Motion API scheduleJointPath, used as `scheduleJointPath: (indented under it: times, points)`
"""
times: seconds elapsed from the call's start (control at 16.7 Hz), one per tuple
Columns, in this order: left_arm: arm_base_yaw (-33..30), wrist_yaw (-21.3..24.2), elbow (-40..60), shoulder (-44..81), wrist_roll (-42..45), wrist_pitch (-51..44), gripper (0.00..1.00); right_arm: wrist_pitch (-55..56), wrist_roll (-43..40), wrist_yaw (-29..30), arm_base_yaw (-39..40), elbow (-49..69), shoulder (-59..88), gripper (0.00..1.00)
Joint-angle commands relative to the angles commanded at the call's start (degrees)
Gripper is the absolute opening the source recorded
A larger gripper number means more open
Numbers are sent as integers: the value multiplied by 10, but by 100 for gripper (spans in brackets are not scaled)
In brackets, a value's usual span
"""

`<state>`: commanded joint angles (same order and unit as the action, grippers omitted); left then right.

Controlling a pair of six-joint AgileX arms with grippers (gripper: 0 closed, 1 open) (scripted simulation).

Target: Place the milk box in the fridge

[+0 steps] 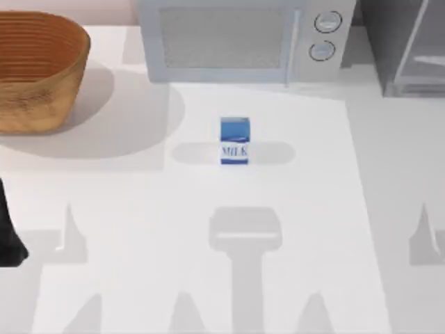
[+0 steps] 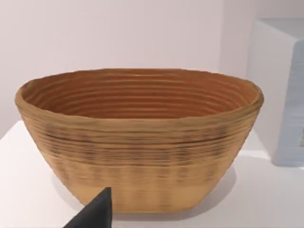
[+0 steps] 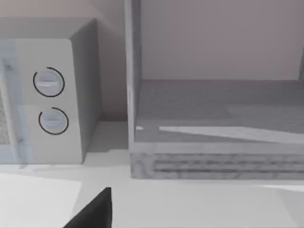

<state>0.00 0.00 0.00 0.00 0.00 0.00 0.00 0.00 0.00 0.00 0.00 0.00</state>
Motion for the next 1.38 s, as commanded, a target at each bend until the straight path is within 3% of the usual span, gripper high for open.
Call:
scheduleJointPath:
  times: [0.3, 0.54, 1.38]
  points:
    - [0, 0, 0, 0, 0, 0, 100, 10, -1, 11, 12, 12, 33, 100]
    - [0, 0, 0, 0, 0, 0, 100, 52, 7, 54, 55, 61, 152, 100]
    - [0, 0, 0, 0, 0, 0, 100, 356, 94, 335, 333, 412, 898, 100]
